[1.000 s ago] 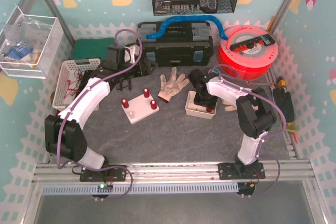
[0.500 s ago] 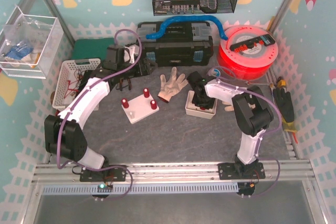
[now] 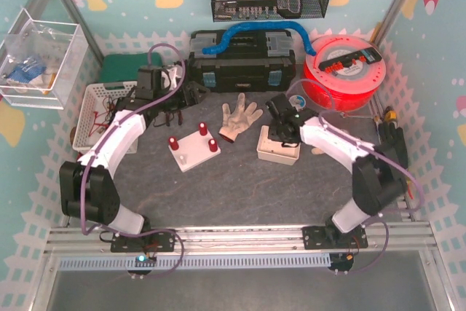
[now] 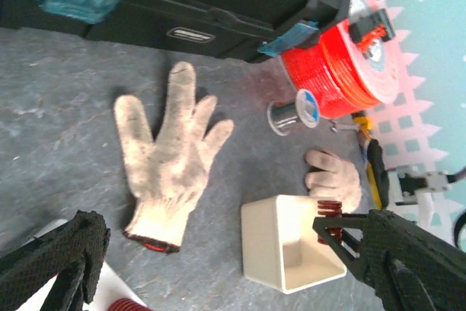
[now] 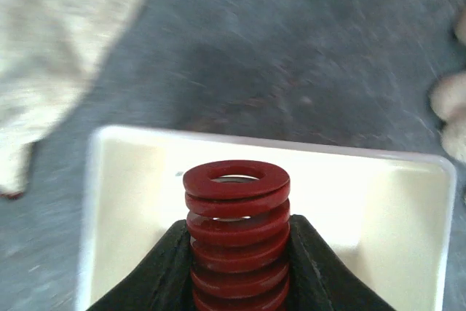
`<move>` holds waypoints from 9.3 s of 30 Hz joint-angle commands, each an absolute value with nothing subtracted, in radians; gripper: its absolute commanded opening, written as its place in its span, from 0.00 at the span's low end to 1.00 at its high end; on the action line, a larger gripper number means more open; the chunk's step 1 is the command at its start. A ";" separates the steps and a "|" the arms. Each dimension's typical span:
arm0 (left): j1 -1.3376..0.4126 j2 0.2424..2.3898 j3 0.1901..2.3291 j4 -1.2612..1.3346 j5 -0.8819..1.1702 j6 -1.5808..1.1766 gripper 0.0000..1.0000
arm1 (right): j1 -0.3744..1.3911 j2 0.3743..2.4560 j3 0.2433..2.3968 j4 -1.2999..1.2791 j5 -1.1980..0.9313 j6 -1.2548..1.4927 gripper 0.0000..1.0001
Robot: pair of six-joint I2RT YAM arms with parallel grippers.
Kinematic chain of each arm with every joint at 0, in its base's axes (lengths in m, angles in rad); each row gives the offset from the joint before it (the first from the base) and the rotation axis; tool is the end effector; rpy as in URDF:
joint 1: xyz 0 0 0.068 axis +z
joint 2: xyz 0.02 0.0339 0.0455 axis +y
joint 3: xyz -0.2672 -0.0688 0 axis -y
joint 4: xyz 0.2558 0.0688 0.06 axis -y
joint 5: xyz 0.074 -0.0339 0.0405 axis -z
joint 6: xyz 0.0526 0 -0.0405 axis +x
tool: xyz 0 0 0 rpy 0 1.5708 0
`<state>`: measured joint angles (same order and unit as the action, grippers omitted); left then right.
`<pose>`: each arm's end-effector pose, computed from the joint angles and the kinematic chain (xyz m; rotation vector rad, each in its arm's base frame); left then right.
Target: Install the large spring
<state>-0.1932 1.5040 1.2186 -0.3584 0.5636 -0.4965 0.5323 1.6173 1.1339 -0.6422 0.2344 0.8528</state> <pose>0.3472 -0.0966 0.2946 -0.0181 2.2817 -0.9968 0.2998 0.1624 0.2017 0.4924 2.6037 0.1428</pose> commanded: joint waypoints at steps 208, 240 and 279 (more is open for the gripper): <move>-0.097 1.355 0.369 0.793 -0.105 -0.037 0.99 | 0.171 1.435 0.562 0.695 0.440 0.115 0.99; -0.028 1.514 0.230 1.260 -0.033 -0.097 0.99 | 0.109 1.460 0.489 0.778 0.294 -0.019 0.99; -0.052 1.525 0.219 1.289 -0.065 -0.081 0.99 | 0.007 1.511 0.198 1.313 0.160 0.038 0.99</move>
